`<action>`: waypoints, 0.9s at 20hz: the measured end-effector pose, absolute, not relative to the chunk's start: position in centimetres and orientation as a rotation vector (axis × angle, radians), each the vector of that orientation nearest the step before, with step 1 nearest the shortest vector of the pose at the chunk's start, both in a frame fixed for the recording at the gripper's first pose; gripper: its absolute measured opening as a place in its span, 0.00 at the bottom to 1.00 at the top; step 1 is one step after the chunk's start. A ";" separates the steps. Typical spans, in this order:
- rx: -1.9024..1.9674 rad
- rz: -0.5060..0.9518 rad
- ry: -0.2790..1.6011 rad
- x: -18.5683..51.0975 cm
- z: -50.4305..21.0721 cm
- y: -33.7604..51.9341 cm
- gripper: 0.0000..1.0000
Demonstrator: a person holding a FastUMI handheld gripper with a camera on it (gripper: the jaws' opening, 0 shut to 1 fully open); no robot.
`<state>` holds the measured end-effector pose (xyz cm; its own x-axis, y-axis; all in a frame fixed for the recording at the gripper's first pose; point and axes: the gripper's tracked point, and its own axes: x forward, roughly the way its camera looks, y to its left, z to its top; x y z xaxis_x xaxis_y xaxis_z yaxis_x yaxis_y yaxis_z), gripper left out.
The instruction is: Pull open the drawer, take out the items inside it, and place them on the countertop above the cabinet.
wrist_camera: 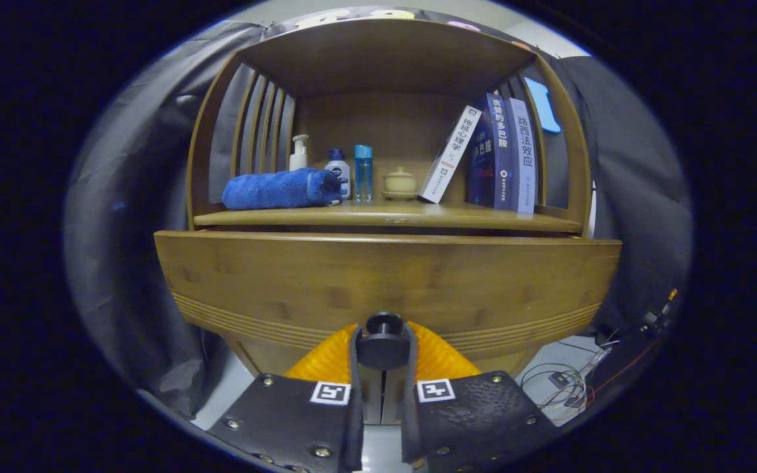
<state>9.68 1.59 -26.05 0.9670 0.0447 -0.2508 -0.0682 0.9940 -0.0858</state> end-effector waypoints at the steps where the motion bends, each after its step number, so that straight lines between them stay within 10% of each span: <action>1: -0.096 0.063 0.245 8.9 -25.9 1.5 0.23; 18: -0.087 0.056 0.285 -1.5 -26.7 0.8 0.23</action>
<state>-1.52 0.79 -26.66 0.9582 0.0431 -0.2830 -0.0676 0.9947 -0.0776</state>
